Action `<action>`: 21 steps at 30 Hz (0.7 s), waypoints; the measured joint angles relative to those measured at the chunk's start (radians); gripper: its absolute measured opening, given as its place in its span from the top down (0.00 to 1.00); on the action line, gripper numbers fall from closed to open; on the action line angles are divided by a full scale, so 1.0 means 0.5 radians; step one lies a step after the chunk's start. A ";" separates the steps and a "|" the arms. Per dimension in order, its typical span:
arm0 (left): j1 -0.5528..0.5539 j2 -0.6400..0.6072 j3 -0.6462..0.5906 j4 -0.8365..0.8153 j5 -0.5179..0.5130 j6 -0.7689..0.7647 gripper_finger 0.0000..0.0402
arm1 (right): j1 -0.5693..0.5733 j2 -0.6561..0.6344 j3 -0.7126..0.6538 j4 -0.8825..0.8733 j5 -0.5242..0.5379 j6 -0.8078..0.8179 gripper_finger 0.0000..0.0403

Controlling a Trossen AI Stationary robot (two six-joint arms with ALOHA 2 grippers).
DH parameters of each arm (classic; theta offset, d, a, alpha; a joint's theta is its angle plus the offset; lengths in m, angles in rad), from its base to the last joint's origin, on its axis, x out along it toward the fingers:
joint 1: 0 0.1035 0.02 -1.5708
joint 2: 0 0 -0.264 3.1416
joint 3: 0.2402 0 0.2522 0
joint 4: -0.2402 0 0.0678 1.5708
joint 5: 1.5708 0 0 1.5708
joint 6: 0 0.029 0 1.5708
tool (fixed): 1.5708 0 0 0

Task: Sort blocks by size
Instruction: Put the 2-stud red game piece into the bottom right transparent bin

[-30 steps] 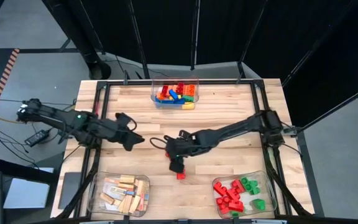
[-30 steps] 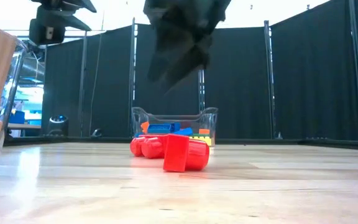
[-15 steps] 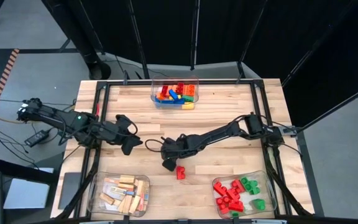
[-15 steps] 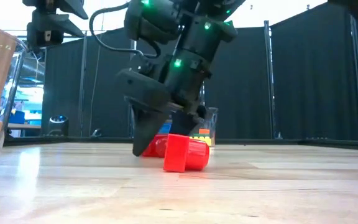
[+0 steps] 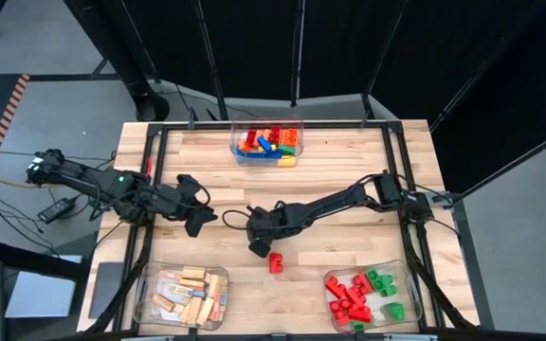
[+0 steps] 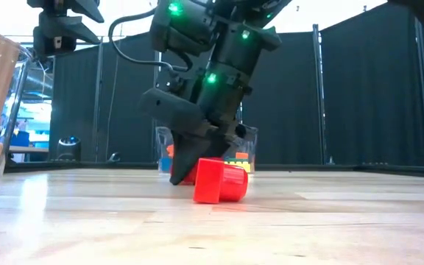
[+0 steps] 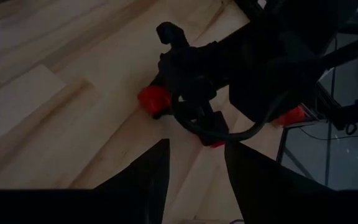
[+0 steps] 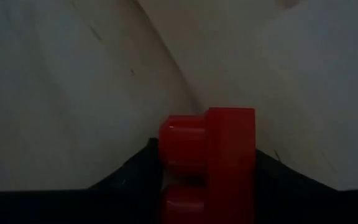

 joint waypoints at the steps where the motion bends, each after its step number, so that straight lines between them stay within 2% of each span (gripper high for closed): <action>1: 0.000 0.000 0.000 0.000 0.000 0.001 0.59 | 0.003 -0.030 -0.002 -0.009 -0.008 -0.009 0.55; 4: 0.000 0.000 0.000 -0.001 -0.001 0.029 0.59 | 0.011 -0.189 -0.028 -0.239 -0.022 -0.021 0.55; 7: 0.000 0.000 0.000 -0.001 -0.001 0.052 0.59 | 0.050 -0.485 -0.009 -0.413 0.028 -0.013 0.55; 11: 0.000 0.000 0.000 -0.001 -0.001 0.098 0.59 | 0.220 -0.836 -0.008 -0.743 0.049 0.140 0.55; 16: 0.000 0.000 0.000 -0.006 -0.009 0.122 0.59 | 0.586 -1.156 -0.002 -1.063 0.079 0.687 0.55; 21: 0.000 0.000 0.000 -0.009 -0.014 0.123 0.59 | 1.028 -1.198 -0.009 -1.285 0.112 1.418 0.55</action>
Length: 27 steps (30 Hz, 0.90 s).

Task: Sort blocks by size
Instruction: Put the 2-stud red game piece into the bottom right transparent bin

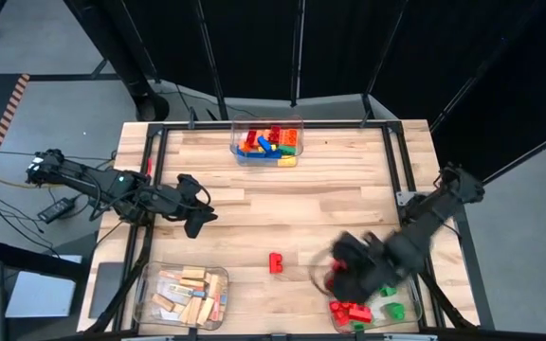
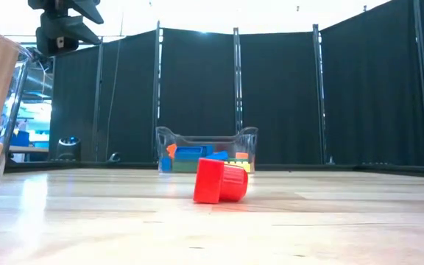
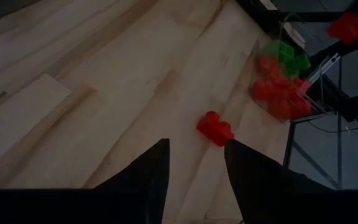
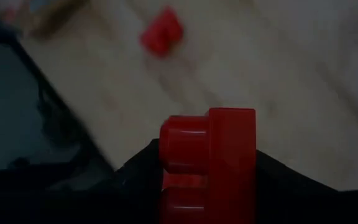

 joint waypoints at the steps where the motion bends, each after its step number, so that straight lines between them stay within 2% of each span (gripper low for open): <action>1: 0.000 0.000 0.000 0.000 0.000 0.014 0.59 | 0.081 0.001 0.001 -0.037 -0.004 0.138 0.55; 6: 0.000 0.000 0.000 0.000 -0.001 0.028 0.59 | 0.326 0.100 -0.038 -0.130 -0.290 0.614 0.55; 8: 0.000 0.000 0.000 -0.001 -0.001 0.027 0.59 | 0.361 0.133 -0.046 -0.134 -0.401 0.703 0.55; 11: 0.000 0.000 0.000 -0.001 -0.002 0.028 0.59 | 0.385 0.201 -0.045 -0.145 -0.455 0.736 0.55; 13: 0.000 0.000 0.000 -0.002 -0.004 0.028 0.59 | 0.372 0.260 -0.049 -0.163 -0.453 0.735 0.45; 17: 0.000 0.000 0.000 -0.002 -0.009 0.028 0.59 | 0.310 0.316 -0.047 -0.175 -0.480 0.692 0.16; 19: 0.000 0.000 0.000 -0.002 -0.009 0.028 0.59 | 0.267 0.336 -0.047 -0.161 -0.521 0.641 0.07; 22: 0.000 0.000 0.000 -0.002 -0.009 0.028 0.59 | 0.205 0.326 -0.047 -0.128 -0.564 0.592 0.03; 27: 0.000 0.000 0.000 -0.007 -0.009 0.028 0.59 | 0.027 0.306 -0.041 0.129 -0.536 0.547 0.09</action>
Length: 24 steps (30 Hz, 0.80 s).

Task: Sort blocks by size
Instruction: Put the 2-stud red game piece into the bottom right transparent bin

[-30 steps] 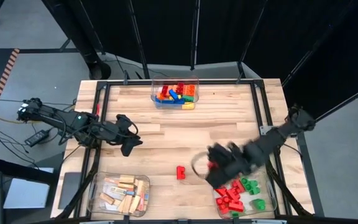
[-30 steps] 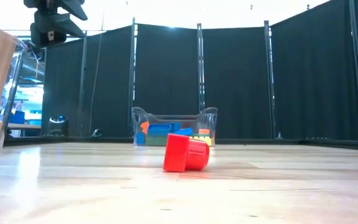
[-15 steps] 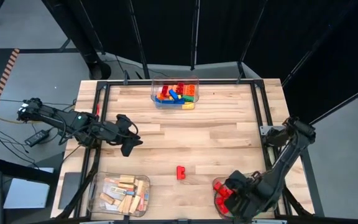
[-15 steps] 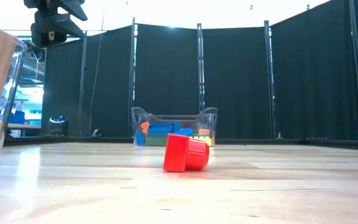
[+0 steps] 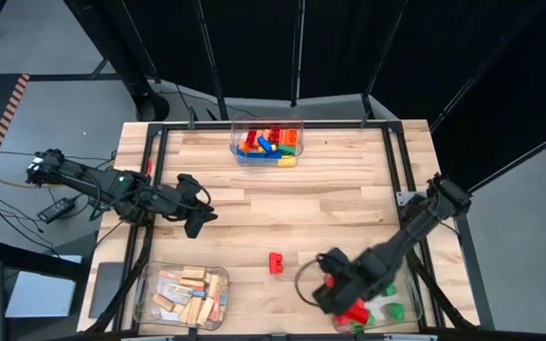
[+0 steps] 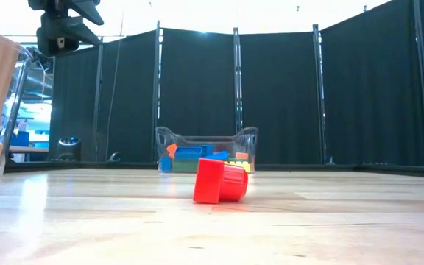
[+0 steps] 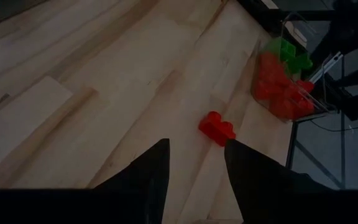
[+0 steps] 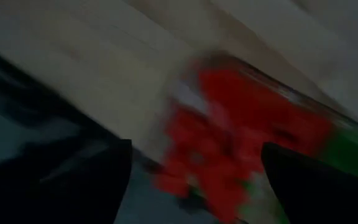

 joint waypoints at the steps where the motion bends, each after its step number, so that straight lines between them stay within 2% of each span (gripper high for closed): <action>1: 0.000 0.000 0.000 0.000 0.000 0.000 0.59 | -0.039 0.000 0.005 0.076 0.013 -0.022 0.10; 6: 0.000 0.000 0.000 -0.001 0.005 0.024 0.59 | -0.264 0.031 0.007 0.515 0.035 -0.299 0.15; 10: 0.000 0.000 0.000 -0.002 0.065 0.053 0.59 | -0.440 0.059 0.008 0.618 0.077 -0.528 0.18; 13: -0.008 0.000 0.000 -0.024 0.088 0.062 0.59 | -0.559 0.105 0.009 0.708 0.153 -0.870 0.20; 16: -0.021 -0.001 0.000 -0.039 0.094 0.099 0.59 | -0.656 0.174 0.008 0.912 0.132 -1.593 0.22; 18: -0.023 -0.001 0.000 -0.053 0.096 0.110 0.59 | -0.700 0.222 0.016 1.000 0.001 -2.168 0.23; 20: -0.023 -0.001 0.000 -0.067 0.097 0.111 0.59 | -0.723 0.267 0.021 1.000 -0.141 -2.690 0.24; 24: -0.023 -0.001 0.000 -0.099 0.093 0.112 0.59 | -0.740 0.340 0.022 0.899 -0.175 -3.573 0.27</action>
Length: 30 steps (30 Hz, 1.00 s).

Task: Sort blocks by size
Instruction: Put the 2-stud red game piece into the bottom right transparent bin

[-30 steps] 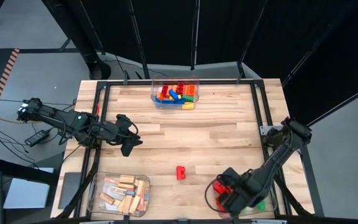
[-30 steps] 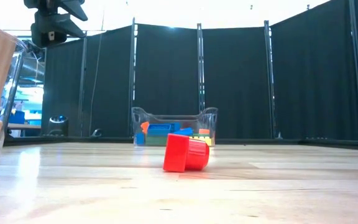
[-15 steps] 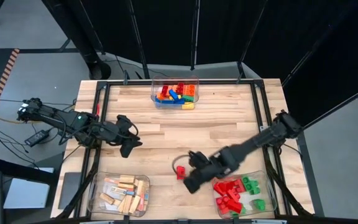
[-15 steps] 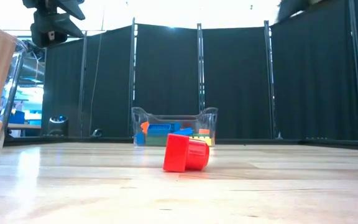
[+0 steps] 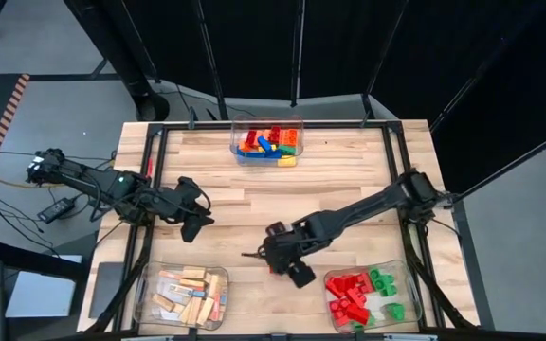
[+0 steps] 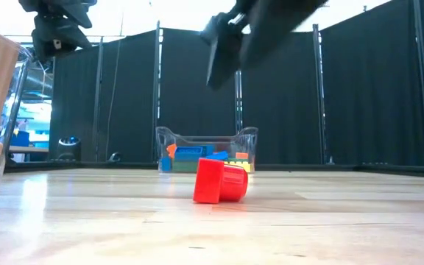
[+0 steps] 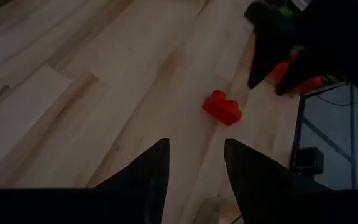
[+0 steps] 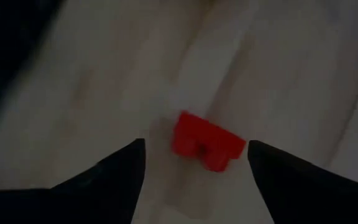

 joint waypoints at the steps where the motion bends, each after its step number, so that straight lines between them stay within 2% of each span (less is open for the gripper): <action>1: 0.000 0.001 0.000 0.003 -0.001 -0.001 0.59 | -0.001 0.023 0.000 -0.016 0.002 -0.197 0.28; 5: 0.001 0.001 -0.001 -0.008 -0.015 -0.004 0.59 | -0.002 0.135 -0.001 -0.045 0.074 -0.755 0.30; 13: 0.001 0.001 -0.001 -0.019 -0.057 -0.009 0.59 | -0.011 0.308 -0.001 -0.032 0.307 -1.361 0.33; 21: 0.001 0.001 -0.001 -0.035 -0.077 -0.060 0.59 | -0.024 0.344 -0.002 0.193 0.362 -1.476 0.37; 27: 0.001 0.001 -0.001 -0.037 -0.147 -0.060 0.59 | -0.027 0.336 -0.001 0.183 0.343 -1.592 0.37; 30: 0.001 0.001 -0.001 -0.037 -0.158 -0.061 0.59 | -0.026 0.335 -0.001 0.146 0.396 -1.438 0.37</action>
